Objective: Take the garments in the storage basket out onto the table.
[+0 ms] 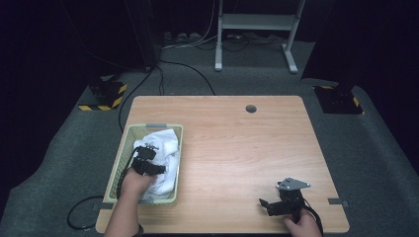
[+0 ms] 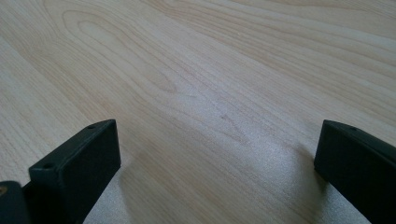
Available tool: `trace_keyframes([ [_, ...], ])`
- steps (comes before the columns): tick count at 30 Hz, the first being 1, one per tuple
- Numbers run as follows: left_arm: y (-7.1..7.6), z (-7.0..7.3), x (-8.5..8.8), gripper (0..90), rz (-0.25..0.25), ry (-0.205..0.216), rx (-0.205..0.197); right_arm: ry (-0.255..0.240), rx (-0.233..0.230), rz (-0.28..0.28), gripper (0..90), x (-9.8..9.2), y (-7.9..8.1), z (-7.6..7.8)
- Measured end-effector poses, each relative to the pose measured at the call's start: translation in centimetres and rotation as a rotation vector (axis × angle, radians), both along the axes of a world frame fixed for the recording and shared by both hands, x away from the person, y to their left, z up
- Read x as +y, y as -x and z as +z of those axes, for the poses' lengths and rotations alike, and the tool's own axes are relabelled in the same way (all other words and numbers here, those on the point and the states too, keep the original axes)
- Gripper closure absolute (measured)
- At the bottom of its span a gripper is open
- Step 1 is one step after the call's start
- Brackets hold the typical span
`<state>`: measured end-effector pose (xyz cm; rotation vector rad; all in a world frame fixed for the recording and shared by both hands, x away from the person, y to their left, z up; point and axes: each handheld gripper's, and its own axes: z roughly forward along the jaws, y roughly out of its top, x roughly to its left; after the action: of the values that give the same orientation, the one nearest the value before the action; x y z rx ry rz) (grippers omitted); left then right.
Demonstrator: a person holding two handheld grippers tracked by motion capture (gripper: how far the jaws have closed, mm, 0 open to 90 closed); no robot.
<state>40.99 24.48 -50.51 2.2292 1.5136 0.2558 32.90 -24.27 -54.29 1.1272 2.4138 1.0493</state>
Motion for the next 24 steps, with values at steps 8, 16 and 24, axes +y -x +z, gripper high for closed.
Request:
trace_keyframes([
  [8,-0.14,0.15,-0.28,61.4,0.004,-0.007,0.01,-0.004,0.001,0.001,0.1,-0.04,-0.02,0.0],
  [16,-0.27,0.24,-0.35,63.8,0.016,-0.009,0.021,-0.008,0.002,0.0,0.1,-0.07,-0.03,0.0],
  [24,-0.36,0.59,-0.75,64.6,0.012,-0.04,0.024,-0.007,0.002,0.001,0.1,-0.07,-0.03,0.0],
])
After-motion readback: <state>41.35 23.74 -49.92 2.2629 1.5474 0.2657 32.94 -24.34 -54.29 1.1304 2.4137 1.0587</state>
